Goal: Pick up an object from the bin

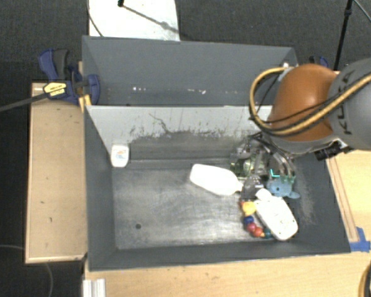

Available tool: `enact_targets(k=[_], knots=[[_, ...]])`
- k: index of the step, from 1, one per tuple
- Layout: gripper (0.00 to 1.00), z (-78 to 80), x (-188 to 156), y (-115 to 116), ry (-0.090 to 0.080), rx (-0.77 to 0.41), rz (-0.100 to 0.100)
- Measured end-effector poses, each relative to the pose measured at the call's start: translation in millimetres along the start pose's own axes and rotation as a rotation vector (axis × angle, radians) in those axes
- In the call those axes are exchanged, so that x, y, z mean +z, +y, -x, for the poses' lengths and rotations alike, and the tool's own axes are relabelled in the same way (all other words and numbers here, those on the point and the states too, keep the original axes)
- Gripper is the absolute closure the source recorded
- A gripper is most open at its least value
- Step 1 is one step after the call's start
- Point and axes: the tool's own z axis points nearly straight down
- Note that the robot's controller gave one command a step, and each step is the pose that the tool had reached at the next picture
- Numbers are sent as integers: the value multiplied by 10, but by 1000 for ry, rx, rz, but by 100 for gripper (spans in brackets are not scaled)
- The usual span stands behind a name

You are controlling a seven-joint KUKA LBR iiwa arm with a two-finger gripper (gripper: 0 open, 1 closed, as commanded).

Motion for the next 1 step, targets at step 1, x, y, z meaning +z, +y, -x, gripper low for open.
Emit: enact_targets(k=[1], knots=[[0, 19, -45, -1, -8, -1, 0]])
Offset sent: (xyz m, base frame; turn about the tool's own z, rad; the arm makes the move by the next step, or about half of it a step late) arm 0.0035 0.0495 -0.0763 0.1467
